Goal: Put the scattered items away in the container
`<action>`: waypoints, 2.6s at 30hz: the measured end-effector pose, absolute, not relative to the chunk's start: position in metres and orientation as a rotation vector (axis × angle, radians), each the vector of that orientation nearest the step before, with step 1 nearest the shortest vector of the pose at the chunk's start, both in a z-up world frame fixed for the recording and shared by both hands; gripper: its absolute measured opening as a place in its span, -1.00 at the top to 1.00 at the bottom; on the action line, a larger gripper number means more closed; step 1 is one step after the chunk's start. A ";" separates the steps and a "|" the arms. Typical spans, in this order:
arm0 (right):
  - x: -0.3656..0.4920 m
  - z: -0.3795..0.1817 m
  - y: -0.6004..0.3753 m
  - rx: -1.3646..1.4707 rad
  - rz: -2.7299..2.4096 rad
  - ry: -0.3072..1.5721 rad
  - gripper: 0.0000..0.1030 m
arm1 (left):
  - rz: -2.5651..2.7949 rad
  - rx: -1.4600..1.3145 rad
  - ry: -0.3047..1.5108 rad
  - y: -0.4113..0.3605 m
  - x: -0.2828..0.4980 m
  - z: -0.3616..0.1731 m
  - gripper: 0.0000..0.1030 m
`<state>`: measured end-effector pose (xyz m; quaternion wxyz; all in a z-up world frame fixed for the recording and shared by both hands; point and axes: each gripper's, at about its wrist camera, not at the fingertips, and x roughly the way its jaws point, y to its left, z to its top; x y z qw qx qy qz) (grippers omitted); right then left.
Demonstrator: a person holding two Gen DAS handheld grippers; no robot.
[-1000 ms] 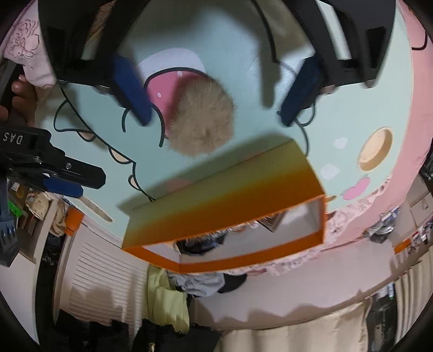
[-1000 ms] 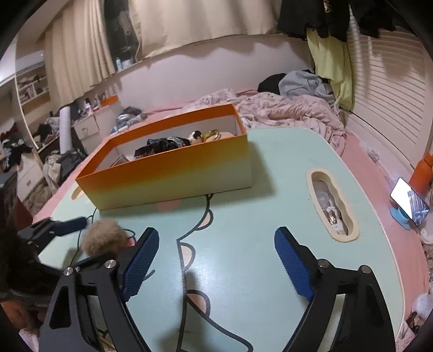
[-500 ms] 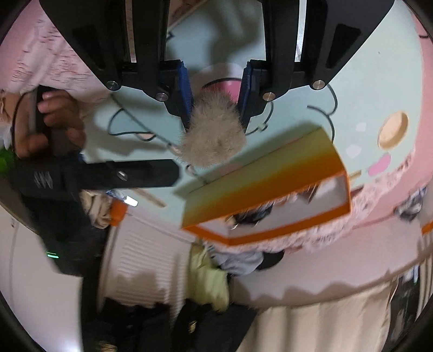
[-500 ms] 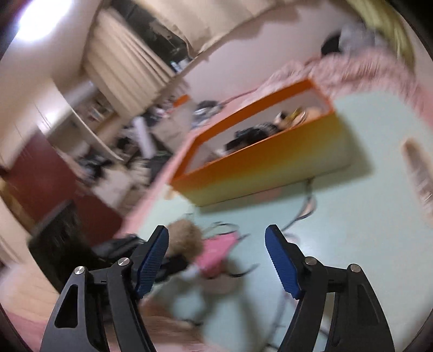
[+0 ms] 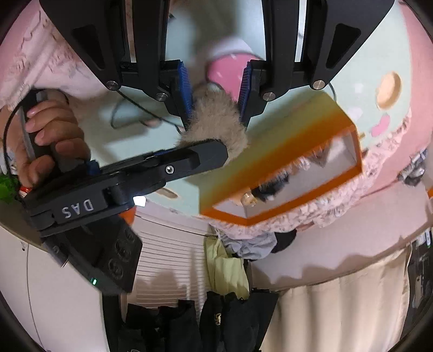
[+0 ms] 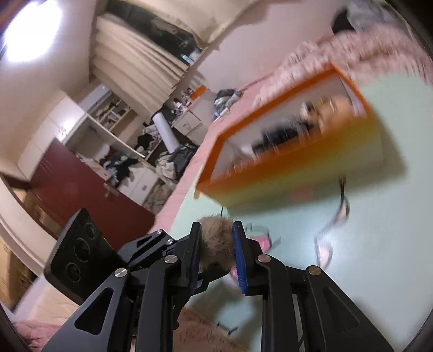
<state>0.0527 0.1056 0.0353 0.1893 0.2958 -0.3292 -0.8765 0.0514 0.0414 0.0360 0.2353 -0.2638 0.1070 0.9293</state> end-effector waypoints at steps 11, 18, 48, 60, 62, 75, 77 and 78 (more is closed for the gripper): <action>-0.016 0.125 0.112 0.672 -2.751 -0.597 0.59 | 2.679 -0.672 0.376 0.010 -0.043 0.104 0.39; -0.053 0.095 0.143 0.711 -2.804 -0.752 0.61 | 2.706 -0.858 0.306 -0.002 -0.093 0.077 0.39; 0.009 0.098 0.119 0.748 -3.153 -0.469 -0.53 | 2.854 -0.895 -0.046 -0.037 -0.037 0.090 -0.48; 0.053 0.014 0.086 1.163 -3.154 -0.320 -0.67 | 2.839 -1.217 -0.283 -0.043 0.016 0.001 -0.54; 0.057 0.003 0.087 1.217 -3.150 -0.353 -0.68 | 2.855 -1.269 -0.247 -0.040 0.014 -0.006 -0.54; 0.056 -0.028 0.092 1.458 -3.153 -0.302 -1.00 | 2.862 -1.376 -0.066 -0.028 0.012 -0.029 -0.99; 0.055 -0.027 0.092 1.458 -3.151 -0.301 -1.00 | 2.865 -1.356 -0.062 -0.027 0.012 -0.031 -0.99; 0.055 -0.027 0.092 1.458 -3.152 -0.301 -1.00 | 2.867 -1.348 -0.060 -0.027 0.013 -0.032 -0.99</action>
